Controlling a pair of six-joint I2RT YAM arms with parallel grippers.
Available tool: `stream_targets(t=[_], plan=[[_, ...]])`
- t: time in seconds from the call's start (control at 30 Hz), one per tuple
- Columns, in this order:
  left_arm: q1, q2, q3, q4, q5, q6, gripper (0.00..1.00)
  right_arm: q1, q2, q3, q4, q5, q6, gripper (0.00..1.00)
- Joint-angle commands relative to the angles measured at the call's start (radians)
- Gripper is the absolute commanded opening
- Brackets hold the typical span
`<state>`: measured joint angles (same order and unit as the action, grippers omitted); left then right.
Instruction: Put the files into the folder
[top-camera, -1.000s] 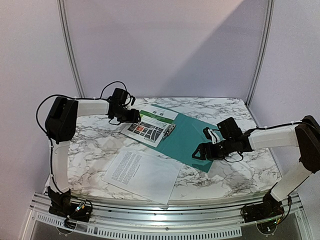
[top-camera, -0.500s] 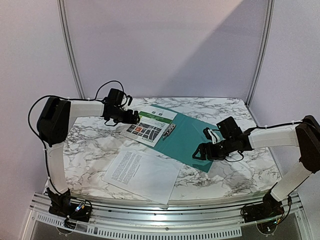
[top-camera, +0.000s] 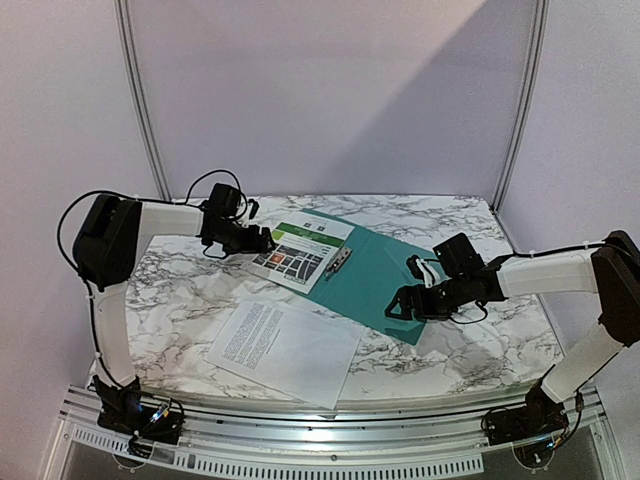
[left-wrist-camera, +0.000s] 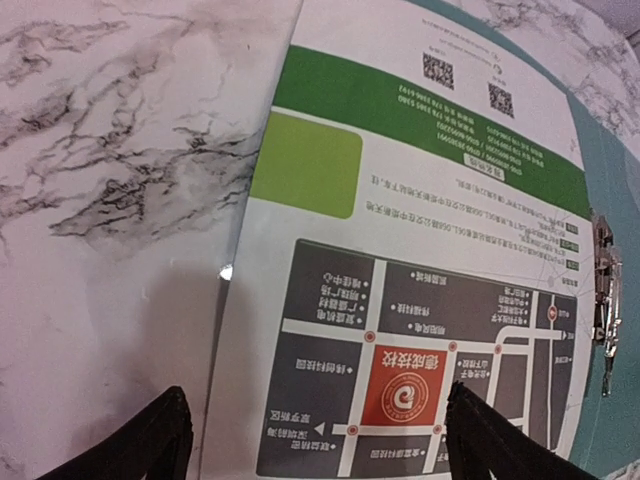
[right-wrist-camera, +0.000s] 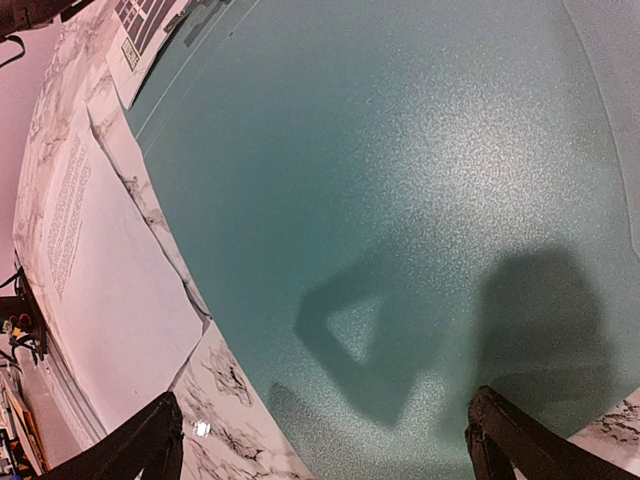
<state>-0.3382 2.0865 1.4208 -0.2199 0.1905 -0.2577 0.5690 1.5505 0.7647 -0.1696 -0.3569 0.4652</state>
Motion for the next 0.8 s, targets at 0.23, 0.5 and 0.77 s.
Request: stream_targets(t=[0.23, 0.5, 0.77], plan=[[-0.062, 0.012, -0.152, 0.086, 0.096, -0.114, 0.87, -0.003, -0.017, 0.002, -0.034, 0.01, 0.004, 0.99], [-0.126, -0.038, -0.239, 0.138, 0.085, -0.177, 0.85, -0.003, -0.031, 0.008, -0.056, 0.027, -0.006, 0.99], [-0.191, -0.148, -0.398, 0.202, 0.065, -0.244, 0.84, -0.004, -0.066, 0.029, -0.112, 0.091, -0.033, 0.99]])
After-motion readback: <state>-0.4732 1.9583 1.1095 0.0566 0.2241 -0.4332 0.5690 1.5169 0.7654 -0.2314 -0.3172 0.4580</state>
